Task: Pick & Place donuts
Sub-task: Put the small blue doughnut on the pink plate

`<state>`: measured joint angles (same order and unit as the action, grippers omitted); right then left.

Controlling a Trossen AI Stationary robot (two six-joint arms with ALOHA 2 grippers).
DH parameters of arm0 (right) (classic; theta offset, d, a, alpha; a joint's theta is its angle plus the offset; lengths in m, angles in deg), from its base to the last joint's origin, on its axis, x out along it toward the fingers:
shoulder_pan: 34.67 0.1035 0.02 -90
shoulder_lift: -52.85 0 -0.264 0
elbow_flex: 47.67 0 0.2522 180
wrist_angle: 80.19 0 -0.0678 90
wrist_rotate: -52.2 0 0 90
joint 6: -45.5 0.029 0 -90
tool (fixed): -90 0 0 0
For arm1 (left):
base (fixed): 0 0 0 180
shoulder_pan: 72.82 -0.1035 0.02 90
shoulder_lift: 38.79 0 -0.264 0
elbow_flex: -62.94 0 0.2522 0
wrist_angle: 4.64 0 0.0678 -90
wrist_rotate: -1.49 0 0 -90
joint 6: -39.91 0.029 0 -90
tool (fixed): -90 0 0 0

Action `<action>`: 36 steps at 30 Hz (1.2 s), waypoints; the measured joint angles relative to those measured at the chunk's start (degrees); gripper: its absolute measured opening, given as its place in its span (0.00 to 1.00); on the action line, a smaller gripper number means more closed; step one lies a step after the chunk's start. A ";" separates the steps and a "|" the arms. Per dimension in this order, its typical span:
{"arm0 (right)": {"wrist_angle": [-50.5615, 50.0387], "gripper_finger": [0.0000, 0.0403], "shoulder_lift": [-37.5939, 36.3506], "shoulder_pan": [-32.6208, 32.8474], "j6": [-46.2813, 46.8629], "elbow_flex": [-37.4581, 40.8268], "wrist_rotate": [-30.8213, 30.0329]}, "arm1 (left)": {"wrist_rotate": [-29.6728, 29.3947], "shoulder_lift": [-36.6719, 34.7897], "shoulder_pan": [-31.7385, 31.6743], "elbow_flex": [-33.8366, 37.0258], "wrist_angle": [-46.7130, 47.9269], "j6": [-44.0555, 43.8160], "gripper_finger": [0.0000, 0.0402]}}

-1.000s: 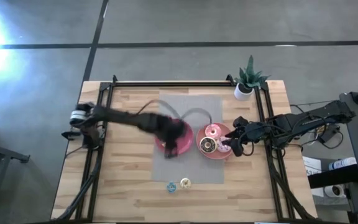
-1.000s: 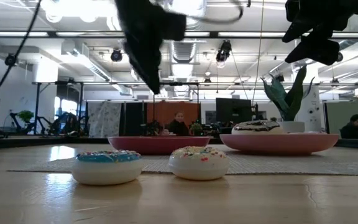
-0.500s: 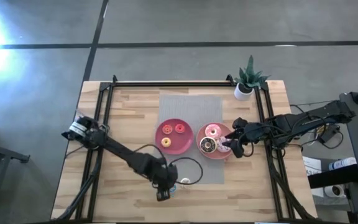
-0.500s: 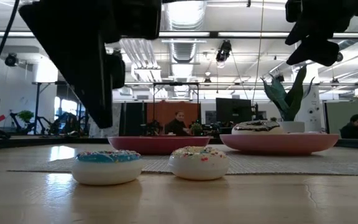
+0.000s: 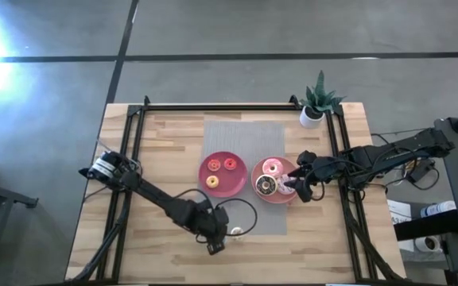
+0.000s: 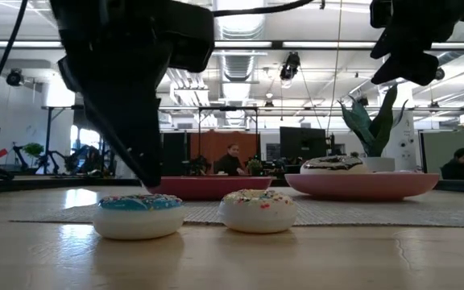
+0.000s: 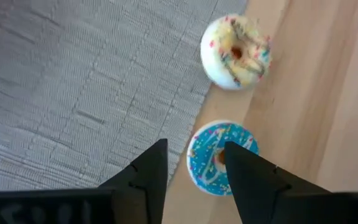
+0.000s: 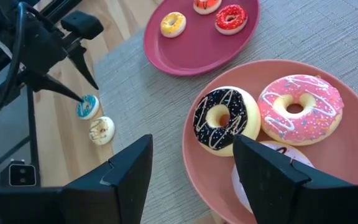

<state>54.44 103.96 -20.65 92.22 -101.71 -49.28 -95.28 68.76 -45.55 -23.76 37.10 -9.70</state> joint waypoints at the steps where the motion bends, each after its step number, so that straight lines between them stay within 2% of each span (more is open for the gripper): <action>1: -0.04 0.53 0.00 0.00 -0.01 0.00 0.00 | 0.02 0.00 0.11 0.37 -0.30 -0.02 0.32; 6: -0.12 0.53 0.00 0.00 -0.05 0.00 0.00 | 0.57 0.00 0.84 2.16 -5.69 0.49 0.27; 15: -1.43 0.53 -0.02 -0.01 -0.17 0.02 -0.01 | 2.31 3.42 1.22 2.29 -5.59 0.98 0.22; 18: -1.65 0.53 -0.02 0.00 0.04 0.02 0.00 | 2.18 3.54 1.18 2.25 -5.47 0.42 0.16; 22: -1.64 0.53 -0.02 0.00 0.09 0.02 0.00 | 1.74 2.39 0.99 1.87 -4.71 1.40 0.04; 25: -1.64 0.53 -0.02 0.00 0.22 0.02 0.00 | 0.04 -0.42 -0.01 0.91 -2.92 3.34 0.01; 30: -1.62 0.53 -0.02 0.00 0.20 0.02 -0.02 | -6.97 -4.82 -5.89 -0.57 0.45 9.95 0.00; 36: -1.57 0.53 -0.04 -0.02 0.17 0.02 -0.02 | -8.18 -3.05 -18.36 -2.80 -3.93 19.36 0.00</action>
<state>52.86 103.92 -20.67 92.39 -101.69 -49.31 -103.46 65.71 -63.91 -26.56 33.18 9.66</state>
